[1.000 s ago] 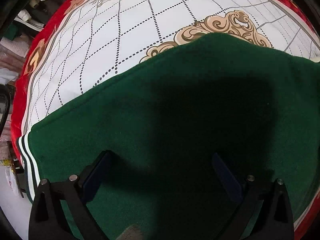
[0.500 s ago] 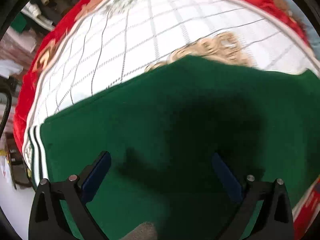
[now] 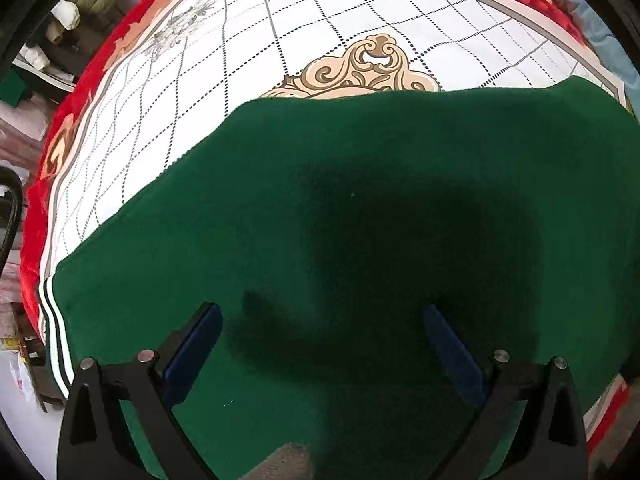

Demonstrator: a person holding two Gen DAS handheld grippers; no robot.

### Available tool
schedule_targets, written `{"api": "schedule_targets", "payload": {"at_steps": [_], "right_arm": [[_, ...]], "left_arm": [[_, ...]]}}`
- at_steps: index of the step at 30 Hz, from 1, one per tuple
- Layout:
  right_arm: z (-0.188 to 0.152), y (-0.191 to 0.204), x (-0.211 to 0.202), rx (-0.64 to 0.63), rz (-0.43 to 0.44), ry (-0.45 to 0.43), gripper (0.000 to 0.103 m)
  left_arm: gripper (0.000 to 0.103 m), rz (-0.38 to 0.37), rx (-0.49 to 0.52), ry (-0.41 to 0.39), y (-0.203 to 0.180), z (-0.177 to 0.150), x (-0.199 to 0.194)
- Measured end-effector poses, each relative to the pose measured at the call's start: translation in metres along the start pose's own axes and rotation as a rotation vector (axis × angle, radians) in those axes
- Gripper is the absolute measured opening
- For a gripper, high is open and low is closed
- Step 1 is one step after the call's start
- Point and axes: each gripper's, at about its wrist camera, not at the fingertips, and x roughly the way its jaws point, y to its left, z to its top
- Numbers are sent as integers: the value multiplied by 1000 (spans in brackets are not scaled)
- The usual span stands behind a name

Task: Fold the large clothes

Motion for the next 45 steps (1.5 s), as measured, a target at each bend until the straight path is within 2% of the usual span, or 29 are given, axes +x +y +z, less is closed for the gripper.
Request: {"api": "schedule_targets", "payload": {"at_steps": [2,4,5,6,10,13,17,21,24,27,30,31,33,34,37,41,44,45], "right_arm": [[8,5,16,-26,15,18,94],[11,17,30,-48,30,-1,87],[10,21,32,-55,17,0,60],[11,23,37,-52,-5,-1,22],[13,53,29,-81,49,-50,19],[10,89,9,-136,59,-100,18],[3,138,-22,-221,17,-187,18],[-5,181,-39,-344,-67,-231,18],[-15,216,-38,-442,-124,-238,18],[-42,253,-21,-542,-153,-210,18],[-87,292,8,-682,-179,-156,18],[-100,300,18,-710,-181,-137,18],[-141,318,51,-798,-191,-68,18],[-158,323,65,-833,-198,-39,18],[-200,338,135,-915,-203,66,18],[-278,316,216,-1045,-270,220,18],[-321,282,262,-1091,-347,351,18],[-335,265,280,-1092,-402,413,19]], "left_arm": [[103,-6,1,-3,3,4,3],[103,-1,8,-19,1,5,4],[103,4,14,-25,5,8,8],[103,15,27,-33,-1,8,7],[103,14,65,-38,-23,12,3],[103,-36,86,-39,-40,15,2],[103,-104,128,-39,-80,28,3],[103,-218,158,-39,-116,42,5],[103,-249,150,-39,-114,42,-8],[103,-283,43,-66,-64,32,-32],[103,-270,-84,-92,12,14,-56],[103,-252,-128,-98,47,13,-59],[103,-201,-230,-110,111,-11,-72],[103,-172,-273,-113,123,-39,-83],[103,-64,-401,-114,208,-88,-98],[103,63,-515,-99,280,-148,-104],[103,105,-586,-81,333,-158,-93],[103,107,-602,-79,342,-162,-93]]}}
